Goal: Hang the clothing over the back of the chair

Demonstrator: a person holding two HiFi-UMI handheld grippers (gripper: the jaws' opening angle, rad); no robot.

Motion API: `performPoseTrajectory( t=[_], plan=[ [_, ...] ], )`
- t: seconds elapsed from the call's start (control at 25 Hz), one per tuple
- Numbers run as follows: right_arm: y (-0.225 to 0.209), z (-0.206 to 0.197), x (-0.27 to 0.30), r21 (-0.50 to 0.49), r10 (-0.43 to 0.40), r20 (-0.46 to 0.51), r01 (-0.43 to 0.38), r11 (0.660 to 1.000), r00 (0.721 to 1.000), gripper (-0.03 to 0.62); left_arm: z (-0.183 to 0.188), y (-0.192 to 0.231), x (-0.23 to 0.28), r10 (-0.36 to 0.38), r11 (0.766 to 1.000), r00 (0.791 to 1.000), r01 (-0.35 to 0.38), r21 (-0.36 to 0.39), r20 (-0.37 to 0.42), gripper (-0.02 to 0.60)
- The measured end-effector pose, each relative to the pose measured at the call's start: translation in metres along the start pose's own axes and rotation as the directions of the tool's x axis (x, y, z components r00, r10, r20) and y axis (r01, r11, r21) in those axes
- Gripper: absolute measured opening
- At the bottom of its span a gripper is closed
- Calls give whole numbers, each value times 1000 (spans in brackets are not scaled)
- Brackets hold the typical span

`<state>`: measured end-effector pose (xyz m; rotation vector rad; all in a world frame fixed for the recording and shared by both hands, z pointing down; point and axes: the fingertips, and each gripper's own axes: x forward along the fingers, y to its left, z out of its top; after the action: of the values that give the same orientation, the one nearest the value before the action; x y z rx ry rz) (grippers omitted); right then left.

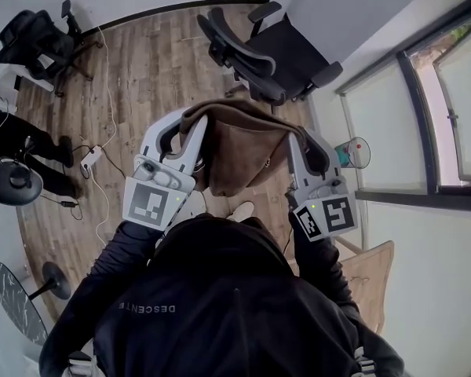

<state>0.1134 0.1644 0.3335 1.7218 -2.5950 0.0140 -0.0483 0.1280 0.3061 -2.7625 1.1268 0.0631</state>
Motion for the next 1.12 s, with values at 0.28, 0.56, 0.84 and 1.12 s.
performPoseTrajectory(
  t=[0.28,0.56,0.84,1.12],
  plan=[
    [23,1,18,-5,-1,-12,1,1000,1000,57,-3,26,-15,-1,1000,1000,1,-14,-5,49],
    [49,3,44,-12,-28,-17,28,1000,999,57,-8,60,-30,-14,999,1000,14,-31,11,49],
    [74,4,68,-22,-58,-15,58,998,998,57,-10,93,-43,-38,999,999,39,-28,23,49],
    [81,6,92,-33,-41,-23,40,999,999,57,-9,120,-36,-28,999,999,29,-23,29,49]
  ],
)
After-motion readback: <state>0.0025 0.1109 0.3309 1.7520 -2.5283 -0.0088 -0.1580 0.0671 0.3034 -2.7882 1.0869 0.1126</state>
